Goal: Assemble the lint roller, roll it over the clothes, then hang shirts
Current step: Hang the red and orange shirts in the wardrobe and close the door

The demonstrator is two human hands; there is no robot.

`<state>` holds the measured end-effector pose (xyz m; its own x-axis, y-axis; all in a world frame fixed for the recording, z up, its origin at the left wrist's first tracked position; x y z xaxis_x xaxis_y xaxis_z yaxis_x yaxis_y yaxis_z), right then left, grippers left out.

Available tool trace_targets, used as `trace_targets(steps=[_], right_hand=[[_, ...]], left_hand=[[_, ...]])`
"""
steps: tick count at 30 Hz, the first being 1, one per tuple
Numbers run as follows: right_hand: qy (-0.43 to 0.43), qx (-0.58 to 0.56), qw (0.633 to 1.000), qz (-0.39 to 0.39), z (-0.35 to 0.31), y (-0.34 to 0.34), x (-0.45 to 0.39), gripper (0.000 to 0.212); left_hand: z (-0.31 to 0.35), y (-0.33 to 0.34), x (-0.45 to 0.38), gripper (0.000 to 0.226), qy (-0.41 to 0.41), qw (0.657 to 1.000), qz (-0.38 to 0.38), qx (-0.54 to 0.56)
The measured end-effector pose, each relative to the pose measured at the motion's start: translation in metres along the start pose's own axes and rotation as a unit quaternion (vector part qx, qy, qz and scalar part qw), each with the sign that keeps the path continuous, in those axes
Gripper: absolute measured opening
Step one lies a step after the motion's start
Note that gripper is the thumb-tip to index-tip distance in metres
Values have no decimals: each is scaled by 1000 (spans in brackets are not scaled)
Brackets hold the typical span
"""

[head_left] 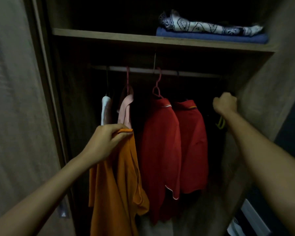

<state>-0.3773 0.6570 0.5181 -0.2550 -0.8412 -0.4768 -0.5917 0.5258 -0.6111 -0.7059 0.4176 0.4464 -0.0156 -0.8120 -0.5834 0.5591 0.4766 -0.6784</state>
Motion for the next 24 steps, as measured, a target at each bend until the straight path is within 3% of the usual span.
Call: trace_targets(steps=[7, 10, 15, 18, 24], right_hand=[[20, -95, 995, 39, -8, -29, 21, 32], [35, -128, 991, 21, -2, -39, 45, 30], [31, -170, 982, -70, 17, -59, 108, 33], [37, -134, 983, -121, 31, -76, 150, 26], [57, -38, 944, -322, 50, -92, 234, 20]], left_hand=[[9, 18, 4, 16, 3, 999, -8, 33], [13, 27, 7, 16, 6, 999, -17, 30], [11, 42, 12, 16, 2, 999, -20, 32], [1, 58, 15, 19, -13, 999, -37, 27], [-9, 95, 30, 22, -28, 998, -44, 20]])
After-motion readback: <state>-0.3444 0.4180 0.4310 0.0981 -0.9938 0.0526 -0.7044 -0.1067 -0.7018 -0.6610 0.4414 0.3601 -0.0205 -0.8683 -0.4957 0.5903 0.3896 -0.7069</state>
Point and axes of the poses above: each hand's wrist, its own x-axis away from the middle knuckle, its own y-axis out of the palm, z = x × y, the point moved 7 cm from there along -x, towards the middle knuckle, and after that the axes turned 4 degrees about -x, right-handed, at the moved point
